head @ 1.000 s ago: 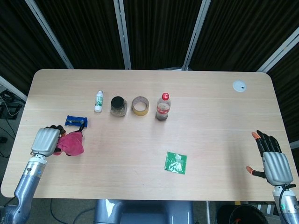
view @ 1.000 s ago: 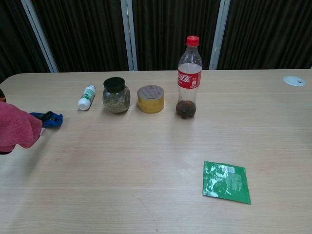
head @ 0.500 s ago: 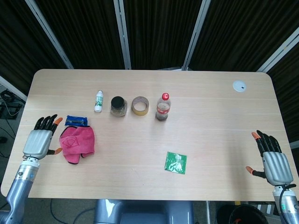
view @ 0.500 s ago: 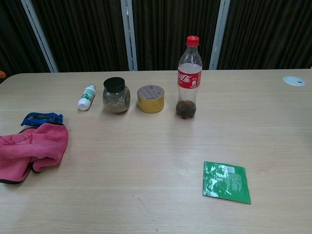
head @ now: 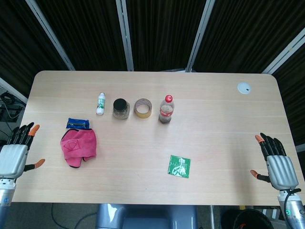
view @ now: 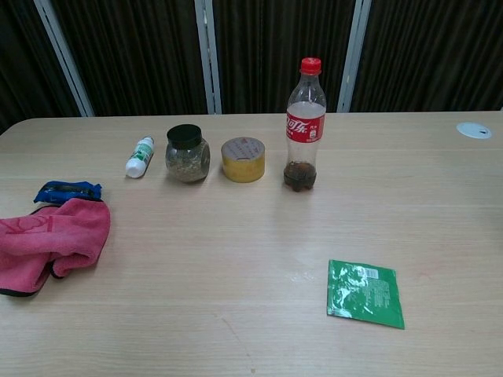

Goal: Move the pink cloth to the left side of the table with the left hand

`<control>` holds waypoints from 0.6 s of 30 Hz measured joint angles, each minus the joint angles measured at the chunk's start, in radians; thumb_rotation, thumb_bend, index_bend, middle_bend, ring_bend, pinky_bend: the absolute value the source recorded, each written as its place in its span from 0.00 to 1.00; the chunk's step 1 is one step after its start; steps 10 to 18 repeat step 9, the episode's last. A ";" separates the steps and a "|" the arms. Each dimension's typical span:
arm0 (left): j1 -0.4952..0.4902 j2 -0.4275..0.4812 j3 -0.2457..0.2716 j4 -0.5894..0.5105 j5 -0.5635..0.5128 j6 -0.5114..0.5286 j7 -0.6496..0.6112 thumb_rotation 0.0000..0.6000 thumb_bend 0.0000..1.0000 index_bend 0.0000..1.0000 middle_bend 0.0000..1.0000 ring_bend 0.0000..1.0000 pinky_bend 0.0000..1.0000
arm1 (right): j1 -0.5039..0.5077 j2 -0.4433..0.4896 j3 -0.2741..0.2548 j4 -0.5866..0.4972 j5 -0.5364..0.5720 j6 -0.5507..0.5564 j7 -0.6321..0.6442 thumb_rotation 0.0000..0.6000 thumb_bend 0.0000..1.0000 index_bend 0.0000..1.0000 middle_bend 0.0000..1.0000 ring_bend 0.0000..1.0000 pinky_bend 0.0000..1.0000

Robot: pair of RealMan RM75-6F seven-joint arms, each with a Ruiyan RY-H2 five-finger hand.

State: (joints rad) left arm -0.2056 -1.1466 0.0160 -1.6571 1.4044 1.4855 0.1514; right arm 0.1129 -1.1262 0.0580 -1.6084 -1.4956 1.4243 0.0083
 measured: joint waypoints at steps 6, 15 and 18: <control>0.060 0.019 0.025 0.038 0.042 0.057 -0.068 1.00 0.00 0.00 0.00 0.00 0.00 | 0.000 -0.005 -0.002 0.006 -0.010 0.007 -0.010 1.00 0.00 0.01 0.00 0.00 0.00; 0.073 0.015 0.019 0.055 0.064 0.082 -0.103 1.00 0.00 0.00 0.00 0.00 0.00 | 0.001 -0.008 -0.002 0.011 -0.015 0.010 -0.012 1.00 0.00 0.01 0.00 0.00 0.00; 0.073 0.015 0.019 0.055 0.064 0.082 -0.103 1.00 0.00 0.00 0.00 0.00 0.00 | 0.001 -0.008 -0.002 0.011 -0.015 0.010 -0.012 1.00 0.00 0.01 0.00 0.00 0.00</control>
